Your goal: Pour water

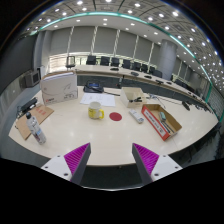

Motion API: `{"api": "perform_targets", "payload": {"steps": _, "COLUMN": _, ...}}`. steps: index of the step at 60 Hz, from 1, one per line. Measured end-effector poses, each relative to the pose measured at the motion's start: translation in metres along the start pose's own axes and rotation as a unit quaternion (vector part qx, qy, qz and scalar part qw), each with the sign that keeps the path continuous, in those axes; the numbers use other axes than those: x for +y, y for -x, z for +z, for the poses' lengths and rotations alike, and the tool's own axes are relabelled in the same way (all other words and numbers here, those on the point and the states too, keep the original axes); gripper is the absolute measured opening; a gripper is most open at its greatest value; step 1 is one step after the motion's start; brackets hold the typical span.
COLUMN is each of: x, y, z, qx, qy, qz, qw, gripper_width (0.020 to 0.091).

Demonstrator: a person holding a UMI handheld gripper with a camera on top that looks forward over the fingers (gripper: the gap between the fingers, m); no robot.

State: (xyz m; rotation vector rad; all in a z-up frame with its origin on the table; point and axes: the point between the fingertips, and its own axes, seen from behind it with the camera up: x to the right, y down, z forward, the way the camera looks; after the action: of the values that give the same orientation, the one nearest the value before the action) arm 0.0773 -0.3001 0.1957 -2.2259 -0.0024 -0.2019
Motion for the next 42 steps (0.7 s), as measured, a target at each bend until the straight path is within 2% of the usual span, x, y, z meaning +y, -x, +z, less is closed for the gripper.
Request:
{"api": "perform_targets", "payload": {"steps": 7, "x": 0.010, "y": 0.064, "z": -0.005, "qx": -0.021, "qy": 0.004, "qz": 0.001, "qw": 1.000, "gripper_width": 0.0861}}
{"api": "perform_targets", "payload": {"steps": 17, "x": 0.037, "y": 0.175, "z": -0.009, "qx": -0.085, "qy": 0.005, "qz": 0.005, "qw": 0.996, "gripper_width": 0.0861}}
{"api": "perform_targets", "payload": {"steps": 31, "x": 0.045, "y": 0.315, "z": 0.020, "qx": -0.151, "qy": -0.030, "qz": 0.013, "qw": 0.988, "gripper_width": 0.0863}}
{"api": "perform_targets", "payload": {"steps": 42, "x": 0.014, "y": 0.370, "z": 0.073, "qx": -0.142, "qy": -0.089, "qz": 0.017, "qw": 0.986, "gripper_width": 0.0863}}
